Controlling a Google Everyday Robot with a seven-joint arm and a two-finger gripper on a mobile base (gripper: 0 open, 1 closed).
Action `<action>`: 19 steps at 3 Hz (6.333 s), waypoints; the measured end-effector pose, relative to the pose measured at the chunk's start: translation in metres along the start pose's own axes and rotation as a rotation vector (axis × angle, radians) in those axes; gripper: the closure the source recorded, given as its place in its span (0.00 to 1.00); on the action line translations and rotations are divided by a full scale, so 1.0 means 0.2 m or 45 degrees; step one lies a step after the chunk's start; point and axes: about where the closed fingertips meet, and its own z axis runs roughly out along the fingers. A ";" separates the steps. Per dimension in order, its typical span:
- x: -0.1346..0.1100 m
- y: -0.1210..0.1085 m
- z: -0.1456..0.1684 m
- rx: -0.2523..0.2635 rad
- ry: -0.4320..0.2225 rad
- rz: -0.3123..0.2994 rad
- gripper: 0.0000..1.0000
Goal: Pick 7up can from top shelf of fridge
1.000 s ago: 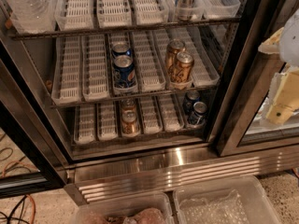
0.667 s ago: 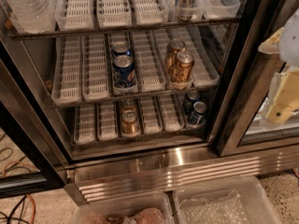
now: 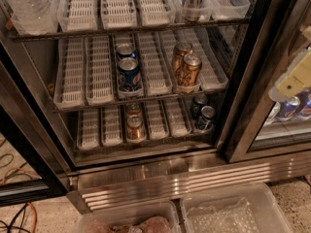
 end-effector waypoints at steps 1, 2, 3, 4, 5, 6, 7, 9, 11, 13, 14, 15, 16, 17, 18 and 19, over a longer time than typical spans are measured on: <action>0.00 -0.16 -0.10 0.143 -0.180 0.235 0.00; -0.05 -0.22 -0.13 0.205 -0.237 0.245 0.00; -0.05 -0.22 -0.13 0.205 -0.237 0.245 0.00; -0.13 -0.12 -0.17 0.151 -0.327 0.218 0.00; -0.33 0.16 -0.36 0.145 -0.514 0.057 0.00; -0.43 0.25 -0.42 0.124 -0.597 -0.030 0.00; -0.43 0.25 -0.42 0.124 -0.597 -0.030 0.00; -0.54 0.25 -0.30 0.211 -0.750 0.170 0.00; -0.57 0.19 -0.33 0.297 -0.791 0.185 0.00; -0.77 0.16 -0.24 0.290 -0.862 0.147 0.00; -0.85 0.12 -0.15 0.305 -0.917 0.192 0.00; -0.85 0.12 -0.15 0.305 -0.917 0.192 0.00; -0.84 0.12 -0.12 0.309 -0.928 0.212 0.00; -0.87 0.09 -0.02 0.307 -0.934 0.242 0.00; -0.94 0.07 0.09 0.284 -0.976 0.302 0.00; -1.06 0.02 0.17 0.267 -1.041 0.328 0.00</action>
Offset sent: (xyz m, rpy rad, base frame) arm 0.0139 -0.0200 0.0228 0.1255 -0.1163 -0.1505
